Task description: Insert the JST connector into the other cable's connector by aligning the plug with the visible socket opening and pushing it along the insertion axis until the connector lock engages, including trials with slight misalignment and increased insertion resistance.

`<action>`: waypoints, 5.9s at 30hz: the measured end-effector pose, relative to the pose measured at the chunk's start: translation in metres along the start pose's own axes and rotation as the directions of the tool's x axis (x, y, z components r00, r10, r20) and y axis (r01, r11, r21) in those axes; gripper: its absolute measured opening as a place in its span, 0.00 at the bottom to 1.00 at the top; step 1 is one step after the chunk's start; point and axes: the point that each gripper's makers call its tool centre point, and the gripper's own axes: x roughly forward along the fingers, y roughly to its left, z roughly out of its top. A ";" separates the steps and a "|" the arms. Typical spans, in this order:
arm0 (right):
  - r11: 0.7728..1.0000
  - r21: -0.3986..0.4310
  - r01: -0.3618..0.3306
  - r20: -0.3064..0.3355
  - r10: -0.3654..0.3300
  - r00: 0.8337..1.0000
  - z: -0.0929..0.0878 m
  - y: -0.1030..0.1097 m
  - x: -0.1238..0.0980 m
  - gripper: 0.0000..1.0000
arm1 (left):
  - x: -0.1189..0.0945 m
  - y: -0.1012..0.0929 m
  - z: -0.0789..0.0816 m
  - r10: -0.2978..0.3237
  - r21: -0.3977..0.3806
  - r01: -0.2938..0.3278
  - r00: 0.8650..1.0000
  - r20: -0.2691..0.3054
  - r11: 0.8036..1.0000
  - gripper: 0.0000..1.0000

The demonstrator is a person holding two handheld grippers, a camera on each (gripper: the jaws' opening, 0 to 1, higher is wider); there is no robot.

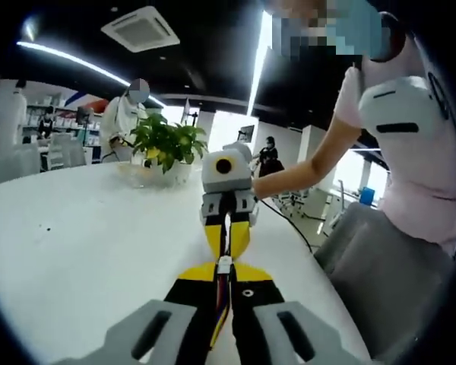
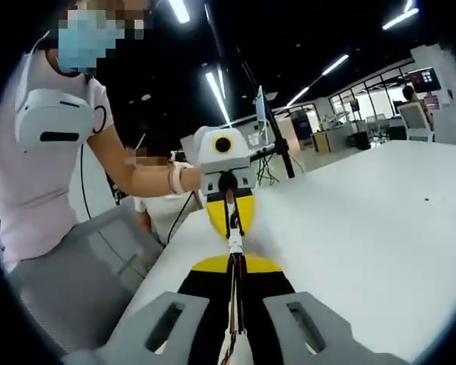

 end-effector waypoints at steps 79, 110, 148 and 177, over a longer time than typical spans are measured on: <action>0.964 -0.233 0.129 -0.174 -0.172 0.970 -0.075 0.017 -0.008 0.15 | -0.016 -0.028 -0.071 0.223 0.159 -0.192 0.952 -0.209 0.968 0.14; 0.926 -0.340 0.165 -0.161 -0.230 0.960 -0.094 0.013 -0.002 0.10 | -0.011 -0.034 -0.108 0.259 0.176 -0.224 0.943 -0.209 0.959 0.13; 0.958 -0.214 0.189 -0.173 -0.227 0.958 -0.088 0.016 -0.001 0.04 | -0.012 -0.037 -0.102 0.249 0.084 -0.237 0.954 -0.170 0.968 0.01; 0.981 -0.092 0.171 -0.278 -0.190 0.942 -0.074 0.033 0.013 0.03 | 0.003 -0.041 -0.083 0.207 0.092 -0.189 0.944 -0.257 0.978 0.00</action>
